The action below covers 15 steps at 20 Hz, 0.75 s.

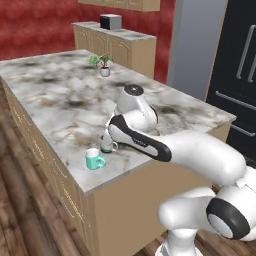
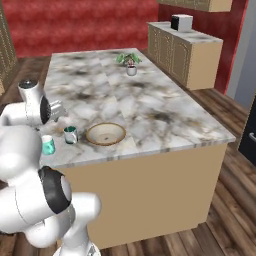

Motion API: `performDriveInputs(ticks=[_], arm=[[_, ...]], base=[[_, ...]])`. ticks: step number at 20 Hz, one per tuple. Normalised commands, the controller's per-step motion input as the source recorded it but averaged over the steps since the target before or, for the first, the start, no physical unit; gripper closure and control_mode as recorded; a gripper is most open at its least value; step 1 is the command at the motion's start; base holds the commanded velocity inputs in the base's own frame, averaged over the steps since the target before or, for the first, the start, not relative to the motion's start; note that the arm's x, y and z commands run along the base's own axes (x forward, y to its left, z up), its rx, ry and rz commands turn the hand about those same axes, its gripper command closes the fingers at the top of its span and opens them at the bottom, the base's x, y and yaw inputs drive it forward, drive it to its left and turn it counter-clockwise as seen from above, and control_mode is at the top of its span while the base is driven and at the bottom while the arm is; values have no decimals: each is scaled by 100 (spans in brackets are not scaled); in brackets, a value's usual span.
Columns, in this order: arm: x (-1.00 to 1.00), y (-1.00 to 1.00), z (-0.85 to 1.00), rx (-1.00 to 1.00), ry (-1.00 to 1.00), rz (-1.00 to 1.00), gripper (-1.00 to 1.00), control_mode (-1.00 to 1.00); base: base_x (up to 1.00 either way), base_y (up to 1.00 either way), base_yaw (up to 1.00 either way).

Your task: Clear the mugs and bowl far away from the sink.

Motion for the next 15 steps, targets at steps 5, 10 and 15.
performDriveInputs(ticks=[5, 10, 15], arm=[[-62, -47, 67, 10, -10, -1, -100, -100], [-49, -23, 24, 5, -4, -4, -100, -100], [-26, -7, 6, 0, 0, -4, -100, -100]], base=[[0, 0, 0], [0, 0, 0], [0, 0, 0]])
